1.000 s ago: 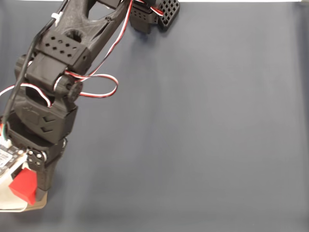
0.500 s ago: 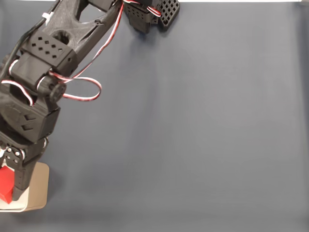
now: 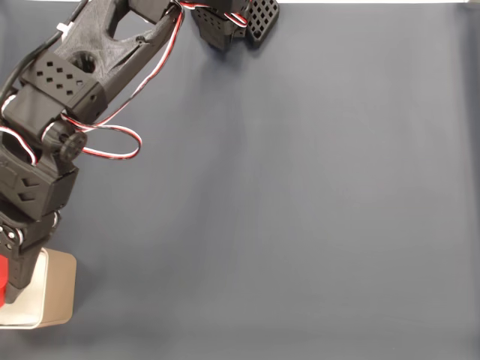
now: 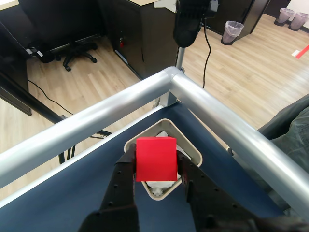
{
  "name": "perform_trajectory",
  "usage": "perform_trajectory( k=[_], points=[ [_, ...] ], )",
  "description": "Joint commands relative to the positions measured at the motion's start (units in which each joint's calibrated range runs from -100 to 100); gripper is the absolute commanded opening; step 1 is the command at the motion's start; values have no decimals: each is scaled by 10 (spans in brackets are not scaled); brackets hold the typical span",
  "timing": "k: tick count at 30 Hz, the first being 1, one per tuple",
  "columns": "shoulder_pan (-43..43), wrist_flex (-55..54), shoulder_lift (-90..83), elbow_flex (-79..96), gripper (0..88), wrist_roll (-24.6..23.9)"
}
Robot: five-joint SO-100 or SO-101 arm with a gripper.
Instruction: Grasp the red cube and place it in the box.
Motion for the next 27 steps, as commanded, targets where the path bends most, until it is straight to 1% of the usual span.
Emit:
perform_trajectory(
  k=[1, 27],
  points=[
    [9, -24, -6, -37, 0, 9],
    [13, -43, 22, -59, 2, 9]
  ],
)
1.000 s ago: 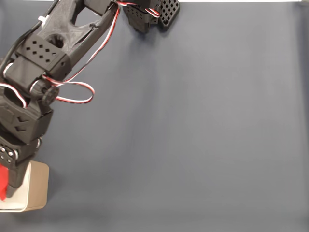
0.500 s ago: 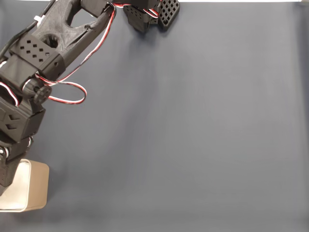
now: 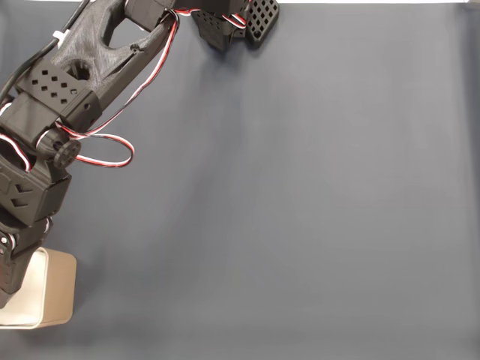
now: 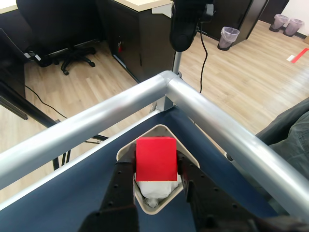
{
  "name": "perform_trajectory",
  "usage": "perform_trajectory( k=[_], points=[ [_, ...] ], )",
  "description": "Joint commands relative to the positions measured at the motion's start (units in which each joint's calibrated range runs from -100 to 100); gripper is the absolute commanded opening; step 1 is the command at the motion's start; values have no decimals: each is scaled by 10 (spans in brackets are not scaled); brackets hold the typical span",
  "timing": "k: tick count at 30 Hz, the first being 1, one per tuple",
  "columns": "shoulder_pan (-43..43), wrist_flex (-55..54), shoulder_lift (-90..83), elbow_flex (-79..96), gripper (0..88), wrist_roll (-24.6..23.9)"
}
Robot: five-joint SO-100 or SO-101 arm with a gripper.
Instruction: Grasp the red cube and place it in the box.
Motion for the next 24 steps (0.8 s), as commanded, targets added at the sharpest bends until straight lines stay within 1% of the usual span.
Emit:
perform_trajectory(
  k=[1, 13, 16, 17, 21, 22, 24],
  points=[
    [4, -15, -9, -34, 2, 5],
    [3, -19, -7, -36, 6, 2],
    [3, -18, -9, -36, 25, 0],
    [3, -15, -10, -36, 60, -1],
    [7, 12, -17, -32, 406, 2],
    [8, 15, -18, -32, 461, 1],
    [10, 18, -19, -33, 531, 1]
  ],
)
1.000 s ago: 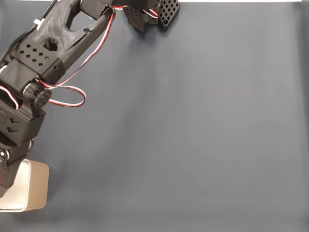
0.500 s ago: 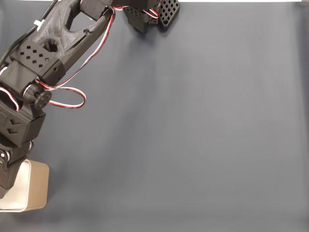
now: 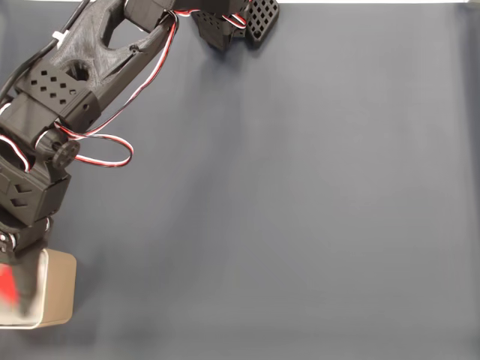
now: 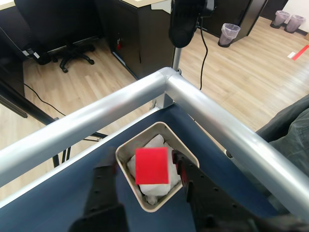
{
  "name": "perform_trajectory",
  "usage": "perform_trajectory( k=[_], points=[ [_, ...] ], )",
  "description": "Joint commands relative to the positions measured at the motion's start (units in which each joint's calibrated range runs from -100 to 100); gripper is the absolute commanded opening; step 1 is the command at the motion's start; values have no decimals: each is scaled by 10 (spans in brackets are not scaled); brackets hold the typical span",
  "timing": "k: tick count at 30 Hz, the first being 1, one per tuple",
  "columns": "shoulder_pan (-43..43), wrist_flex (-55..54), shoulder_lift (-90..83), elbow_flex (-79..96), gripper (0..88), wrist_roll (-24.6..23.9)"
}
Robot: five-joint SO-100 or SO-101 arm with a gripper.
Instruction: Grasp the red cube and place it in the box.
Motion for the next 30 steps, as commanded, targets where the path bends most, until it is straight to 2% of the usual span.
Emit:
perform_trajectory(
  k=[1, 7, 30],
  points=[
    [10, 7, -25, -27, 551, 2],
    [11, 23, -31, -26, 593, 7],
    [12, 19, -38, -24, 600, 1]
  ],
)
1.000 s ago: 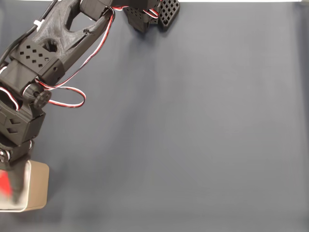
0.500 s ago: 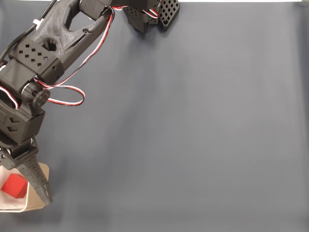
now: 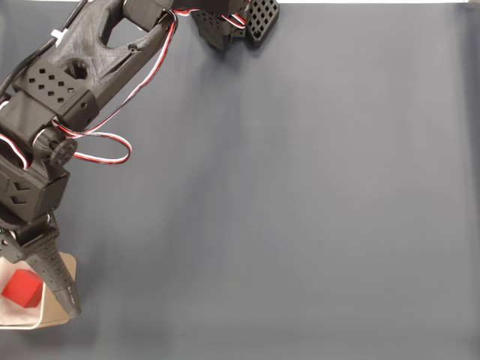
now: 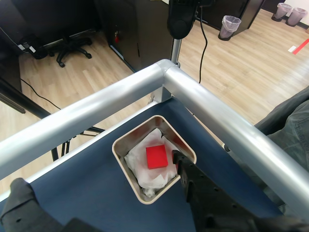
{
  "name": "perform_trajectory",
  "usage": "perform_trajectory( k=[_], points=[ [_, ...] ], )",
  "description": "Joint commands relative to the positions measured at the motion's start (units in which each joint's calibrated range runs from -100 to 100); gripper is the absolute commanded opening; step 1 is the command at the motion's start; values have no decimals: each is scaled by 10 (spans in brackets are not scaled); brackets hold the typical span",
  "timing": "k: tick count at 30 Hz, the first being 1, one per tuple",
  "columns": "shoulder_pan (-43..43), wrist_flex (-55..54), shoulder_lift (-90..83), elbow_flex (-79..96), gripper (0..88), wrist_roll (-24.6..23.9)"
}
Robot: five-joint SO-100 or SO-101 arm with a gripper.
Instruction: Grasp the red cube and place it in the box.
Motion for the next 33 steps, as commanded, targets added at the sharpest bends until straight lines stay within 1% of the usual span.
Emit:
perform_trajectory(
  k=[1, 11, 14, 15, 16, 18, 19, 21, 22, 27, 33],
  points=[
    [8, -2, -38, -24, 600, 0],
    [9, -8, -38, -24, 592, -6],
    [10, -11, -38, -24, 572, -10],
    [10, -12, -39, -24, 541, -13],
    [10, -12, -40, -24, 491, -16],
    [9, -21, -45, -16, 326, -25],
    [8, -29, -51, -5, 270, -26],
    [1, -54, -73, 30, 175, -30],
    [-4, -64, -84, 47, 144, -32],
    [-60, -93, -173, 140, 49, -40],
    [-153, -127, -319, 306, 0, -42]
  ],
)
